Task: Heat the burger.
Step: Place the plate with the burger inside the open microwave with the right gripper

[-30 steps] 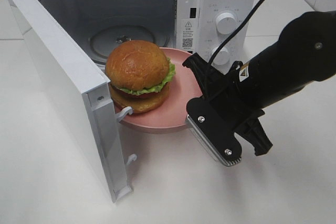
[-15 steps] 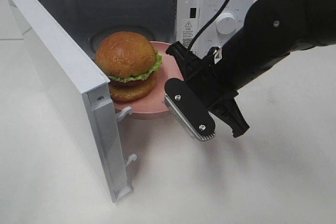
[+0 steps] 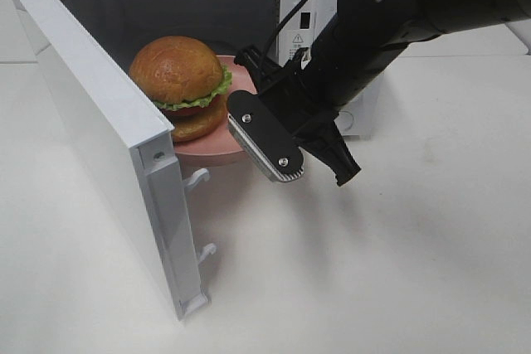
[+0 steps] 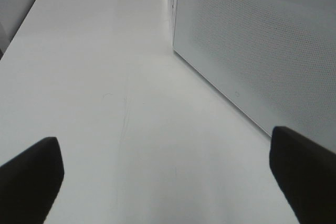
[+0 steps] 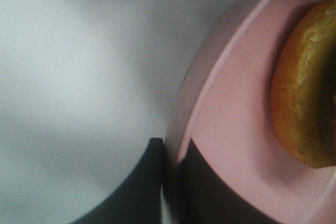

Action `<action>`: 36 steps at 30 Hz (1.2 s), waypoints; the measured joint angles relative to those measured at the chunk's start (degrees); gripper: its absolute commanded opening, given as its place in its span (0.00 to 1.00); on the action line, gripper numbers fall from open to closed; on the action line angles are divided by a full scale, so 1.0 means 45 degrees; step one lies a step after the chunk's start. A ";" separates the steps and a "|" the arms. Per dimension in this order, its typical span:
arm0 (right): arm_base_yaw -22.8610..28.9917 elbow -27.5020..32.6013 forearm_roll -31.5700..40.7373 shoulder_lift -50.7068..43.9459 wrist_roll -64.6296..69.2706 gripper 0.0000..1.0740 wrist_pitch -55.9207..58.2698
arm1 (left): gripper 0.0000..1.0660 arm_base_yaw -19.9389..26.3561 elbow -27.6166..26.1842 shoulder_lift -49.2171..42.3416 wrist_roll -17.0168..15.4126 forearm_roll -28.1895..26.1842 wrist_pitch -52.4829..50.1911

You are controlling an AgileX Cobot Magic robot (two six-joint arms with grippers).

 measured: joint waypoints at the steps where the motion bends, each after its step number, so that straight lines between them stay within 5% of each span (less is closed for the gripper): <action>1: 0.0000 -0.0229 0.0000 0.0140 0.0051 0.00 0.0089 | 0.94 0.0000 0.0000 0.0000 0.0000 0.0000 0.0000; 36: 0.0000 -0.4698 -0.1146 0.3641 0.2916 0.00 0.0535 | 0.94 0.0000 0.0000 0.0000 0.0000 0.0000 0.0000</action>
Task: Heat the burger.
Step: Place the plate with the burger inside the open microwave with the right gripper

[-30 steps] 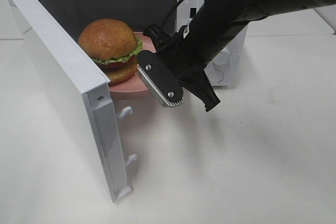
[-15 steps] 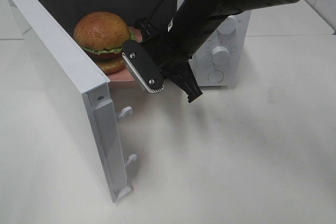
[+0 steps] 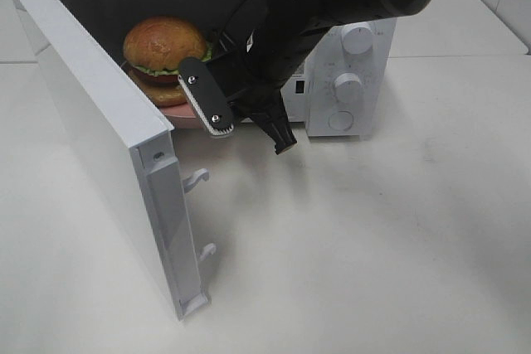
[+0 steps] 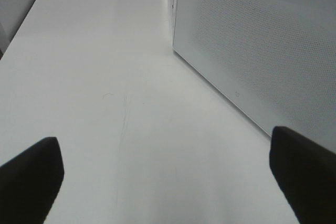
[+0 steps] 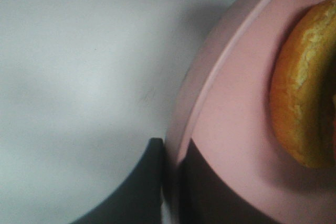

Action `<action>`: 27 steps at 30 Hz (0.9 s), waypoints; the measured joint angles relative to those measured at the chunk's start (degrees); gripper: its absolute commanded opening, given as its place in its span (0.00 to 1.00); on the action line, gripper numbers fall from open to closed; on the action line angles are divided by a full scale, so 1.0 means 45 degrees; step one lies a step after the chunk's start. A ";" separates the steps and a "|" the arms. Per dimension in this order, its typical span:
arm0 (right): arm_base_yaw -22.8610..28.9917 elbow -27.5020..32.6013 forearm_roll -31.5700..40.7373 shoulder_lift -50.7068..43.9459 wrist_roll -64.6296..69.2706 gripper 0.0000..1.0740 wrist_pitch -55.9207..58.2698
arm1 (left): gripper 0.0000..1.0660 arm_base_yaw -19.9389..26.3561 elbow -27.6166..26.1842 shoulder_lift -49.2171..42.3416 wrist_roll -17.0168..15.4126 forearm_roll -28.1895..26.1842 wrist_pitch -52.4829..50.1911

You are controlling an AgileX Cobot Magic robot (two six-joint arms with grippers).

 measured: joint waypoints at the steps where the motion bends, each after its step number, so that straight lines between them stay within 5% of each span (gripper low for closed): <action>1: 0.0000 -0.0318 -0.0013 0.0216 0.0038 0.00 0.0000 | 0.94 0.0000 0.0000 0.0000 0.0000 0.0000 0.0000; 27: 0.0000 -0.4571 -0.1668 0.3107 0.2750 0.00 0.0879 | 0.94 0.0000 0.0000 0.0000 0.0000 0.0000 0.0000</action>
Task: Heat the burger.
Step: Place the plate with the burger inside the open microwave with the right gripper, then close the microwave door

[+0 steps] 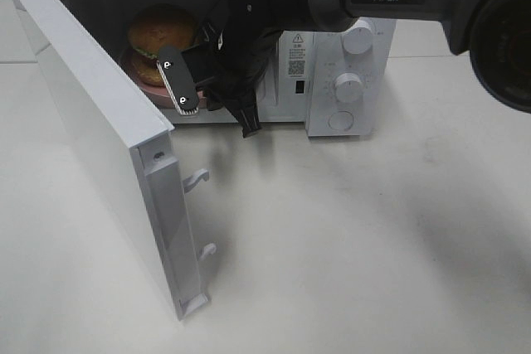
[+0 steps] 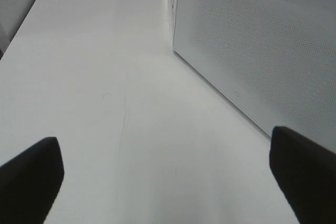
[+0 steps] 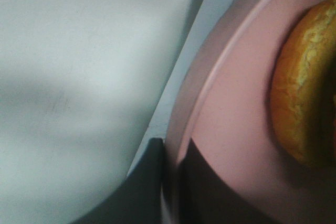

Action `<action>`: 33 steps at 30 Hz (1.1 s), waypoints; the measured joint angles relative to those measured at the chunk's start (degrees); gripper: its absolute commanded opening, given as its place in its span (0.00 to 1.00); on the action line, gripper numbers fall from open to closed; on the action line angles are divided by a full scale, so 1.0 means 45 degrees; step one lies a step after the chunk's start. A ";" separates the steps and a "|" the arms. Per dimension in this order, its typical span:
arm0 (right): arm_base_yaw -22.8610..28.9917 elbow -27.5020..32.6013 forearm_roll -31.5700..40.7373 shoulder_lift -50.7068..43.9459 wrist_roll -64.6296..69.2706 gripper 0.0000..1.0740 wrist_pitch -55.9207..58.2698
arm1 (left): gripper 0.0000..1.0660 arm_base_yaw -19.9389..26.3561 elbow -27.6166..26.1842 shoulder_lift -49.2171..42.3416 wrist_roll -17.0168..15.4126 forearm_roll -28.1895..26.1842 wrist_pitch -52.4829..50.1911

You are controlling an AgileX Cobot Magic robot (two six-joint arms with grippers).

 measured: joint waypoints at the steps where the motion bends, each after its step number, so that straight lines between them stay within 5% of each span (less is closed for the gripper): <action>1: 0.0000 -0.0344 -0.0115 0.0191 0.0140 0.00 0.0089 | 0.94 0.0000 0.0000 0.0000 0.0000 0.0000 0.0000; 15: -0.0013 -0.1553 -0.0879 0.0879 0.1273 0.06 0.0458 | 0.94 0.0000 0.0000 0.0000 0.0000 0.0000 0.0000; 19: -0.0013 -0.1592 -0.0879 0.0879 0.1299 0.14 0.0357 | 0.94 0.0000 0.0000 0.0000 0.0000 0.0000 0.0000; 24: -0.0013 -0.1706 -0.0586 0.0879 0.1299 0.42 0.0178 | 0.94 0.0000 0.0000 0.0000 0.0000 0.0000 0.0000; 33: -0.0013 -0.1617 0.0191 0.0815 0.1299 0.56 0.0713 | 0.94 0.0000 0.0000 0.0000 0.0000 0.0000 0.0000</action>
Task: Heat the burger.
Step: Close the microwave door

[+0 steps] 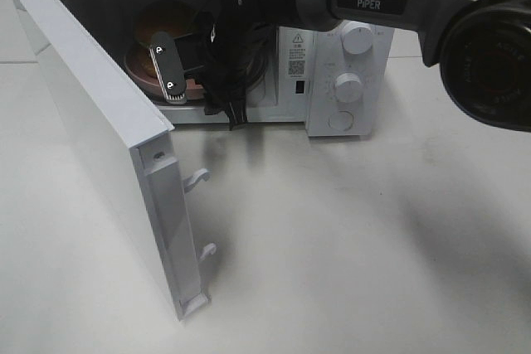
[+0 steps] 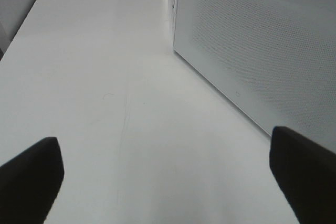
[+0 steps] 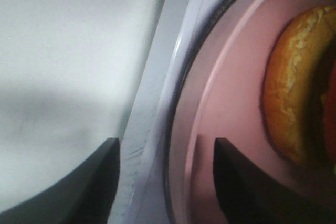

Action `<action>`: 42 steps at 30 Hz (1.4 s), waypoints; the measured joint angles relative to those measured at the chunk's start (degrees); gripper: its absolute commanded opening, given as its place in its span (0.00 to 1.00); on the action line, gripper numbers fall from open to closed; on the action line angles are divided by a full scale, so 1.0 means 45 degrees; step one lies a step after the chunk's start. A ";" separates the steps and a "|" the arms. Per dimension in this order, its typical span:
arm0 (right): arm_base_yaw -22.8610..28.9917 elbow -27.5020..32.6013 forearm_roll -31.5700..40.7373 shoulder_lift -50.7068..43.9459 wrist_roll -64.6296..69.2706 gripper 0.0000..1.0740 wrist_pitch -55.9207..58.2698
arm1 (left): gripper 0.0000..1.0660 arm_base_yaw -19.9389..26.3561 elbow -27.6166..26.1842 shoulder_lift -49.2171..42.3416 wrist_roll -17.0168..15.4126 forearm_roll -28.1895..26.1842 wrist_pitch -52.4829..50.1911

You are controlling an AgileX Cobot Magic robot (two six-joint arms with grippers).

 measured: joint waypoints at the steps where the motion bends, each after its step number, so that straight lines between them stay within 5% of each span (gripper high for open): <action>1: 0.0000 0.0267 0.0255 -0.0166 0.0000 0.58 -0.0166 | 0.94 0.0000 0.0000 0.0000 0.0000 0.0000 0.0000; 16: 0.0000 0.4507 0.0522 -0.2330 0.0000 0.69 -0.3323 | 0.94 0.0000 0.0000 0.0000 0.0000 0.0013 0.0000; 42: -0.0204 1.1701 0.0509 -0.7003 0.0000 0.70 -0.6735 | 0.94 0.0000 0.0000 0.0000 0.0000 0.0013 0.0000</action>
